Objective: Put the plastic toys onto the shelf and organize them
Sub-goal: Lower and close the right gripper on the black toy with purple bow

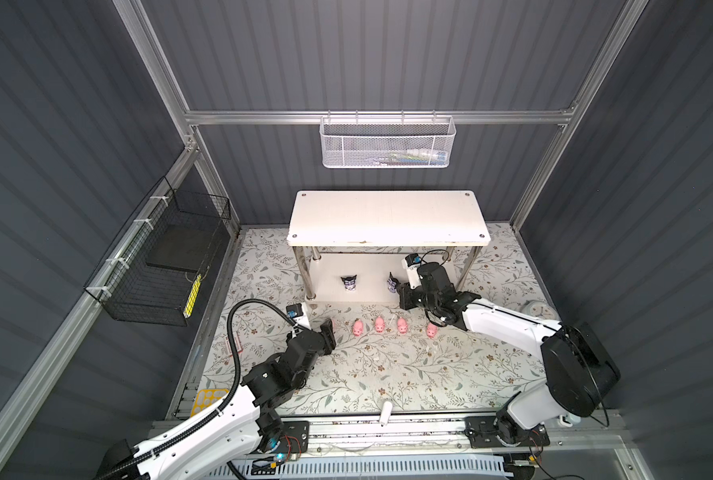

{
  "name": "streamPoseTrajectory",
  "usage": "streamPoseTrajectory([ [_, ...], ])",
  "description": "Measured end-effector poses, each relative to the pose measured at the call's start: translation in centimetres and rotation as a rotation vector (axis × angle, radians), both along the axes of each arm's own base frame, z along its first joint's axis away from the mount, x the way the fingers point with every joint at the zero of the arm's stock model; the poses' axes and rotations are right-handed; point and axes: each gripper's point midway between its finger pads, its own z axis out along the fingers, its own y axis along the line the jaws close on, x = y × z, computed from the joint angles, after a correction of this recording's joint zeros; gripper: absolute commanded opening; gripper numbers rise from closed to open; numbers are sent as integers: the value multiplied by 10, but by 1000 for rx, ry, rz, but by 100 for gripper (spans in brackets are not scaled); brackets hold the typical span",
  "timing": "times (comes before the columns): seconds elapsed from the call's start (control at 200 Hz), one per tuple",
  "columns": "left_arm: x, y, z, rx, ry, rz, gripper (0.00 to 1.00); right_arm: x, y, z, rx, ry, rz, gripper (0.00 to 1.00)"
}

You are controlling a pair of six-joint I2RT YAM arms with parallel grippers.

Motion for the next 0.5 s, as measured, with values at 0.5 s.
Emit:
streamPoseTrajectory([
  [0.5, 1, -1, -2, 4, 3, 0, 69, 5, -3, -3, -5, -2, -14, 0],
])
